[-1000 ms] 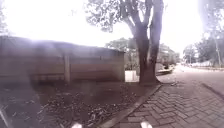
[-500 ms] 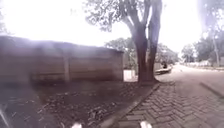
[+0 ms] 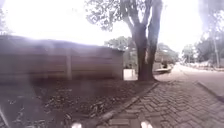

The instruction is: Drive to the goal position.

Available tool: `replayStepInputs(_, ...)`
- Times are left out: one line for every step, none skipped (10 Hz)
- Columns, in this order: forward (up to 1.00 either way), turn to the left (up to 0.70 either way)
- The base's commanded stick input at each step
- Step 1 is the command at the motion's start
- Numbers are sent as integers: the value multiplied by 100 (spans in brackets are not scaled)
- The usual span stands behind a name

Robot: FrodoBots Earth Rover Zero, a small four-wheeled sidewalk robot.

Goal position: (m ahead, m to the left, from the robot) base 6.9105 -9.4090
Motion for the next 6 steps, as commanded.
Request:
replayStepInputs(-50, -35)
replayStepInputs(-50, -41)
replayStepInputs(-50, -35)
replayStepInputs(-50, -30)
replayStepInputs(-33, 16)
replayStepInputs(-10, 5)
